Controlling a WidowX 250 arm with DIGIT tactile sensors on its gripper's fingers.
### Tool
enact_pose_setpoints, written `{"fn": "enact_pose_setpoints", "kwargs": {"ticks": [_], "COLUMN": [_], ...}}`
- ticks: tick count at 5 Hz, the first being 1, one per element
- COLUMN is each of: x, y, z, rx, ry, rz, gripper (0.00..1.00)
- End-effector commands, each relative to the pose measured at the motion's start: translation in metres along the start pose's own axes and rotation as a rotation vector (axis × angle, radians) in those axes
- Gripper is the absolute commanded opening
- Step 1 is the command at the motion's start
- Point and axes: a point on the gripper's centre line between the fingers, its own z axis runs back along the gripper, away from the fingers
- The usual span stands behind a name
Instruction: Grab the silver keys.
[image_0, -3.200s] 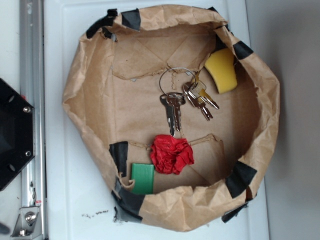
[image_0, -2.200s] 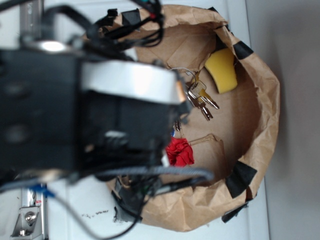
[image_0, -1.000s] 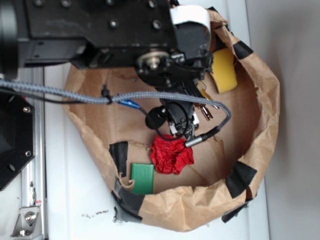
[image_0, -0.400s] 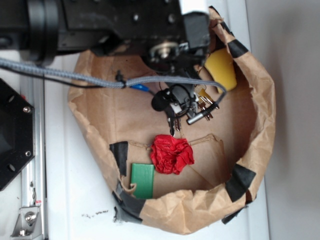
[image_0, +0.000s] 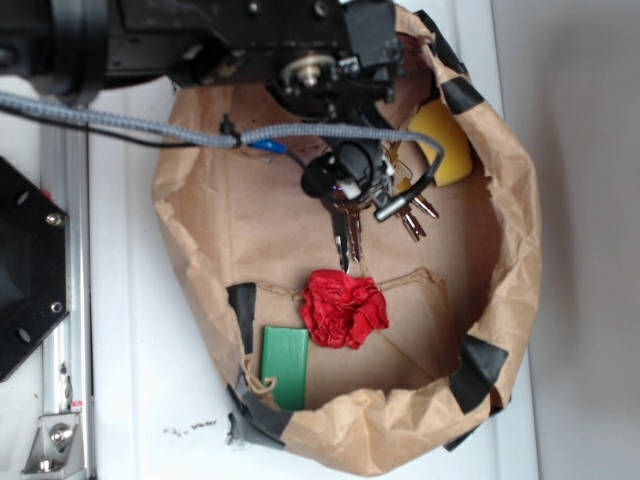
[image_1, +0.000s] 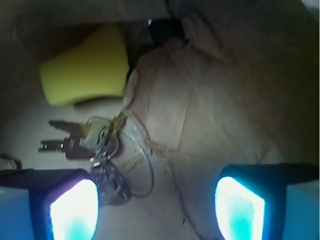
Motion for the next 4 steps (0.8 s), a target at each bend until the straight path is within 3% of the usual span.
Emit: {"fn": "enact_pose_setpoints", "kwargs": {"ticks": [1, 2, 3, 4], "x": [0.020, 0.020, 0.014, 0.000], "y": [0.000, -0.010, -0.021, -0.020], "z": [-0.015, -0.023, -0.030, -0.024], "rx": [0.006, -0.019, -0.087, -0.201], "ry": [-0.120, -0.165, -0.188, -0.164], "rz": [0.038, -0.010, -0.131, -0.292], "gripper": [1.00, 1.00, 1.00, 1.00]}}
